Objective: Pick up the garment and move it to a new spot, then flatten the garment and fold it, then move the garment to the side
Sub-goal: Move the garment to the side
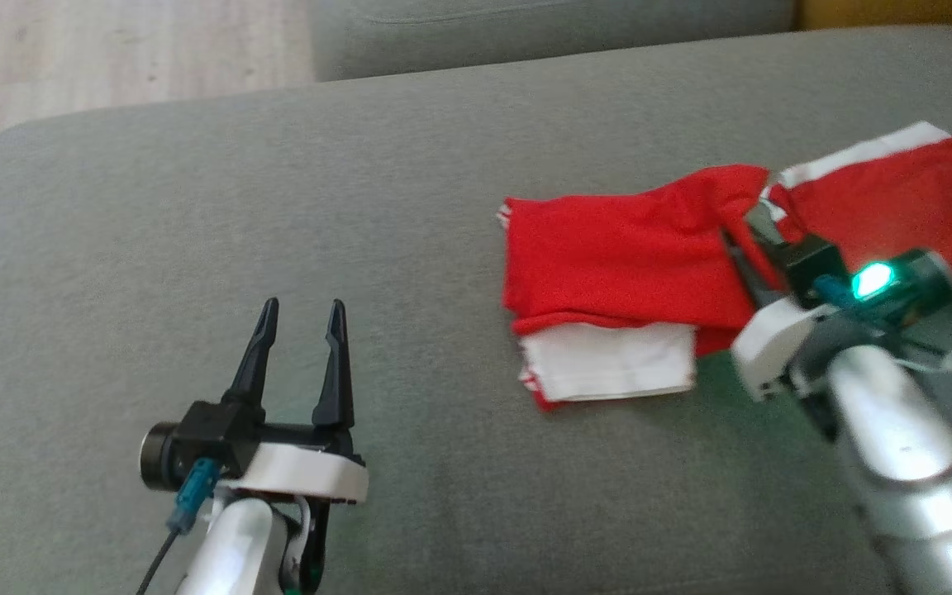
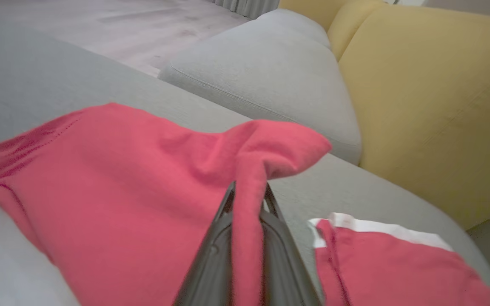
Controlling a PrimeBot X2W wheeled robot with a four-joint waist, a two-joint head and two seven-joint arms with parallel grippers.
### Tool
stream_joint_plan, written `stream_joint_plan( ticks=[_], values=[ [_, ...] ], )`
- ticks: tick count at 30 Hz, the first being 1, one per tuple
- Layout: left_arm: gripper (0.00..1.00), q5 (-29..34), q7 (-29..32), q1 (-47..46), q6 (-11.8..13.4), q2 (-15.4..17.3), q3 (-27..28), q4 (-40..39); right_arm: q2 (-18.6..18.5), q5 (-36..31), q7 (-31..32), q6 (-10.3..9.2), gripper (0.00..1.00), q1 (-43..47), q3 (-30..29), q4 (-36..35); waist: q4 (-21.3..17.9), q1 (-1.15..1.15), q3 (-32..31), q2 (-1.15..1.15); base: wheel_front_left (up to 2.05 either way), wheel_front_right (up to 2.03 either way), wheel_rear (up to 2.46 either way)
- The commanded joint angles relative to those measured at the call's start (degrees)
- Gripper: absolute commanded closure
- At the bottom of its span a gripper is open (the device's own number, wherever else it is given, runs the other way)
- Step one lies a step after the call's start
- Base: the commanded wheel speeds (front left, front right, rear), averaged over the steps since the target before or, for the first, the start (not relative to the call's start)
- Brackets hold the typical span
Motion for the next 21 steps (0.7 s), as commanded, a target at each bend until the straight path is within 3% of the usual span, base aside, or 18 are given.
stream_joint_plan(
  ticks=[1,11,14,21],
  values=[
    [0.00,0.3,-0.3,-1.8,0.0,0.2,1.2,-2.0,-3.7,0.0,1.1,-0.05,1.00,-1.9,2.9,-3.3,-2.3,0.00,0.9,0.00,0.00,0.00,0.00],
    [0.00,1.3,-0.3,-5.2,-0.9,0.2,1.8,-2.3,-25.4,4.5,5.3,-0.05,1.00,-8.9,8.5,-4.7,-3.3,0.00,7.8,0.00,0.00,0.00,0.00],
    [0.00,1.3,-0.3,-6.0,-1.3,0.2,2.2,-2.1,-29.2,5.0,5.4,-0.05,1.00,-11.2,6.5,-2.2,-2.5,0.00,9.6,0.00,0.00,0.00,0.00],
    [0.00,1.4,-0.3,-7.7,-1.8,0.2,2.3,-2.0,-33.8,2.7,4.8,-0.05,1.00,-14.5,0.3,4.5,0.4,0.00,12.6,0.00,0.00,0.00,0.00]
  ],
)
